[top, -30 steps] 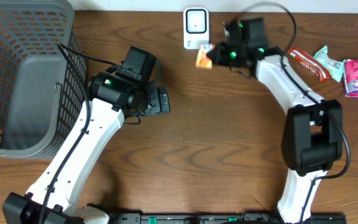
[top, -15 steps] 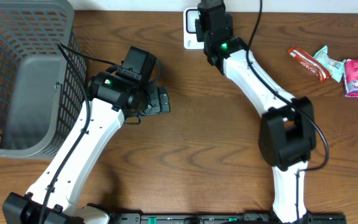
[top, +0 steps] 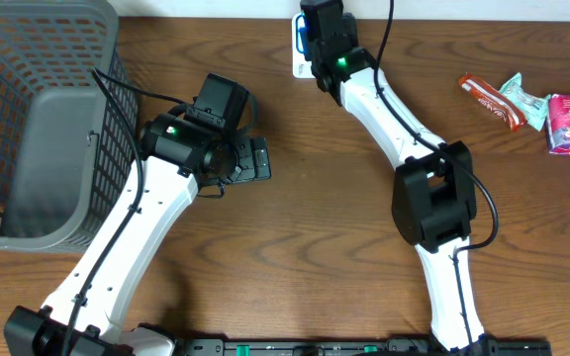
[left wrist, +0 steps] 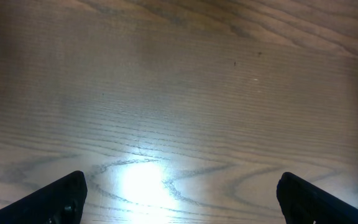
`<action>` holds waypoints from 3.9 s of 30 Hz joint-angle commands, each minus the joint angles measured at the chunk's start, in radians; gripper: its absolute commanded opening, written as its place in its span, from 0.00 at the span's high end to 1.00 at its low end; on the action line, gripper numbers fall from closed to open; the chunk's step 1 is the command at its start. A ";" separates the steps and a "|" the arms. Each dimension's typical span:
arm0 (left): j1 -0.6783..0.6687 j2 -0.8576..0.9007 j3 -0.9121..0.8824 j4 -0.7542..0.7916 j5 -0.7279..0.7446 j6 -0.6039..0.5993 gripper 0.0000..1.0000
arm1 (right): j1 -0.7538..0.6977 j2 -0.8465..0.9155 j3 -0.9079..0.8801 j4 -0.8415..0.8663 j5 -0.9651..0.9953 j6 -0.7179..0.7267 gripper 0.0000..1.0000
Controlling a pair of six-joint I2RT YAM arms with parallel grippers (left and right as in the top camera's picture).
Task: Scan the item barcode
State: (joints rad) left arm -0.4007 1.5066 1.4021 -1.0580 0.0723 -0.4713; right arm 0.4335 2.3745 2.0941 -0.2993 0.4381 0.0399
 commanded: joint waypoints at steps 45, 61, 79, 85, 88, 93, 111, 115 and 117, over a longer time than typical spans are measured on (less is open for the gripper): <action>0.003 0.003 0.003 -0.004 -0.006 0.006 0.02 | -0.763 0.009 0.141 -0.942 0.082 0.135 0.57; 0.003 0.003 0.003 -0.004 -0.006 0.006 0.02 | -0.726 -0.223 0.151 -0.979 -0.141 0.229 0.01; 0.003 0.003 0.003 -0.004 -0.006 0.006 0.02 | -0.451 -0.960 -0.181 -1.128 -0.295 0.225 0.01; 0.003 0.003 0.003 -0.004 -0.006 0.006 0.02 | -0.351 -1.179 -0.364 -1.212 -0.367 0.229 0.01; 0.003 0.003 0.003 -0.004 -0.006 0.006 0.02 | -0.349 -1.233 -0.385 -1.280 -0.373 0.229 0.01; 0.003 0.003 0.003 -0.003 -0.006 0.006 0.02 | -0.349 -1.282 -0.387 -1.353 -0.373 0.229 0.01; 0.003 0.003 0.003 -0.004 -0.006 0.006 0.02 | -0.349 -1.301 -0.387 -1.366 -0.373 0.229 0.01; 0.003 0.003 0.003 -0.004 -0.006 0.006 0.02 | -0.348 -1.301 -0.387 -1.366 -0.373 0.229 0.01; 0.003 0.003 0.003 -0.004 -0.006 0.006 0.02 | -0.348 -1.301 -0.387 -1.366 -0.373 0.229 0.01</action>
State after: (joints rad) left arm -0.4007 1.5066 1.4021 -1.0580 0.0723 -0.4709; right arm 0.0772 1.0760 1.7126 -1.6634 0.0704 0.2562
